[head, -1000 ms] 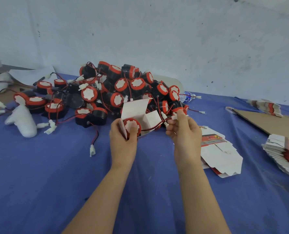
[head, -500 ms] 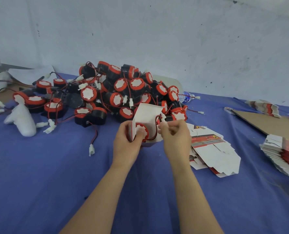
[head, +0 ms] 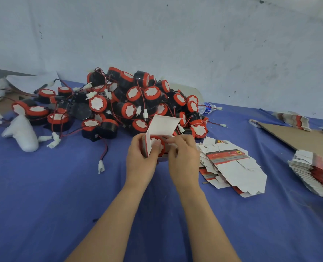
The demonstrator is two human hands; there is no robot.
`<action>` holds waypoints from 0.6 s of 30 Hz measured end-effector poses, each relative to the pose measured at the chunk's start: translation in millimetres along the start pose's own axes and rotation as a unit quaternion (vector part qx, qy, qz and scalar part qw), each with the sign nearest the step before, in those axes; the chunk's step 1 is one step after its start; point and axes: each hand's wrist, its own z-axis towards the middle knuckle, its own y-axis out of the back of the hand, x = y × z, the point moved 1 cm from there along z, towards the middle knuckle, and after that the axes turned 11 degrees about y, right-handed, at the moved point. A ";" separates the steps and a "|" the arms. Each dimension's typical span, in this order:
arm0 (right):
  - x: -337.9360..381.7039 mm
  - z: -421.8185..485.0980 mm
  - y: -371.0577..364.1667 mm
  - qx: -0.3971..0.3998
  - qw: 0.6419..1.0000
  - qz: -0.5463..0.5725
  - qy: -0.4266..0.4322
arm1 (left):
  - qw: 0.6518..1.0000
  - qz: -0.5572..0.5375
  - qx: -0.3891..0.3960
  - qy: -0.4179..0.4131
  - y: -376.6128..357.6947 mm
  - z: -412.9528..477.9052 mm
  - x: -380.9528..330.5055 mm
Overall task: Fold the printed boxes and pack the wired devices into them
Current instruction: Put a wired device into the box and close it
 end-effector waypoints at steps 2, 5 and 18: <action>0.7 1.1 1.3 -0.032 0.997 0.059 -0.037 | 1.000 -0.011 -0.003 0.003 0.5 0.1 1.2; -0.3 2.2 5.5 -0.048 0.996 0.048 -0.053 | 1.000 -0.017 -0.010 0.012 1.8 0.4 2.7; 2.0 0.3 -1.5 0.001 0.998 0.045 -0.041 | 1.000 0.020 -0.012 -0.004 1.1 0.3 2.1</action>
